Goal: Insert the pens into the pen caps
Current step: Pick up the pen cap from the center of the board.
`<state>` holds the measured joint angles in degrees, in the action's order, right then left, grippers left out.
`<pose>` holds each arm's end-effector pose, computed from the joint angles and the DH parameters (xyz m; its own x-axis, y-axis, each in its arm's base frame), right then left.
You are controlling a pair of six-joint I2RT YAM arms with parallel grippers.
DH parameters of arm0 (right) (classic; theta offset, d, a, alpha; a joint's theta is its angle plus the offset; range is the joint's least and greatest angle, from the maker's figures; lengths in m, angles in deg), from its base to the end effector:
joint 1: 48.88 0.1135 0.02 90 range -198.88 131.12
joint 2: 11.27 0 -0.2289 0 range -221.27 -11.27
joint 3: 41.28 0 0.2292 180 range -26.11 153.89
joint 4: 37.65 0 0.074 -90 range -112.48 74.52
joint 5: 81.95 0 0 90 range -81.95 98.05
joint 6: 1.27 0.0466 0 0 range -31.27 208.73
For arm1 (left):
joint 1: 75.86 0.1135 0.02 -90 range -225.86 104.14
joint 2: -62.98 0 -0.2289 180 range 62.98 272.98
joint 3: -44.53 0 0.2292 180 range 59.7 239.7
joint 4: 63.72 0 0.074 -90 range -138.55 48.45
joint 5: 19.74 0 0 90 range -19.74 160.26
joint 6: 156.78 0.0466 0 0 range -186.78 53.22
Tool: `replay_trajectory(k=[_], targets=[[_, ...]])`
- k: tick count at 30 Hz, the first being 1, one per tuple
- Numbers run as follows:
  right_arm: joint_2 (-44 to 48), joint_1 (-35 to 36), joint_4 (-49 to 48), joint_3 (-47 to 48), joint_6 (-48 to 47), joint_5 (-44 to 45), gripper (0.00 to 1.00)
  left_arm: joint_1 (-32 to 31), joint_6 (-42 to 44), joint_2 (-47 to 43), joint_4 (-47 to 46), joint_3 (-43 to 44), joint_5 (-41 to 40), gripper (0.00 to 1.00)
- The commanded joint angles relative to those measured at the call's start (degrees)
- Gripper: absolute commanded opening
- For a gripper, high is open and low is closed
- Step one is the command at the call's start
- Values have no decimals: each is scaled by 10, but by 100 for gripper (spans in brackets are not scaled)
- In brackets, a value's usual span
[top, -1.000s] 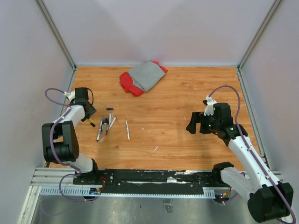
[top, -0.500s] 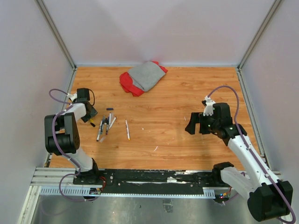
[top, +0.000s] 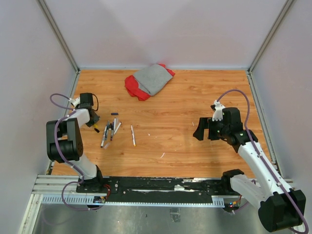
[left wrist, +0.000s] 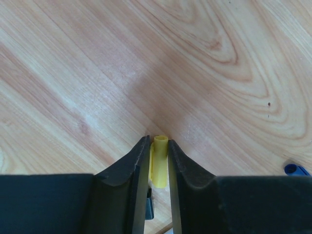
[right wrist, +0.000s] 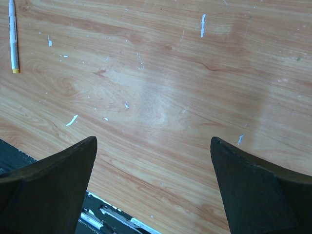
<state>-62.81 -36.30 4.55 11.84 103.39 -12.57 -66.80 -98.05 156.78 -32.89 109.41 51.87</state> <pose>0.1877 0.0587 0.2225 -0.7323 0.0793 -0.6763 -0.2888 0.8633 0.4139 0.2893 0.0610 0.1289 -0.5701 -0.5897 -0.5721 -0.7047 0.7090 -0.0286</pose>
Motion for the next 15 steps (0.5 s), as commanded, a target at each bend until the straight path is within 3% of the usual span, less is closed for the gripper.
replay_trajectory(k=[1,15], targets=[[8,-7,-4,-1,-11,-6,100,4,-7,9,-19,-21,30,24],[8,-8,0,8,-10,1,99,1,-2,-34,-36,-16,65,6]])
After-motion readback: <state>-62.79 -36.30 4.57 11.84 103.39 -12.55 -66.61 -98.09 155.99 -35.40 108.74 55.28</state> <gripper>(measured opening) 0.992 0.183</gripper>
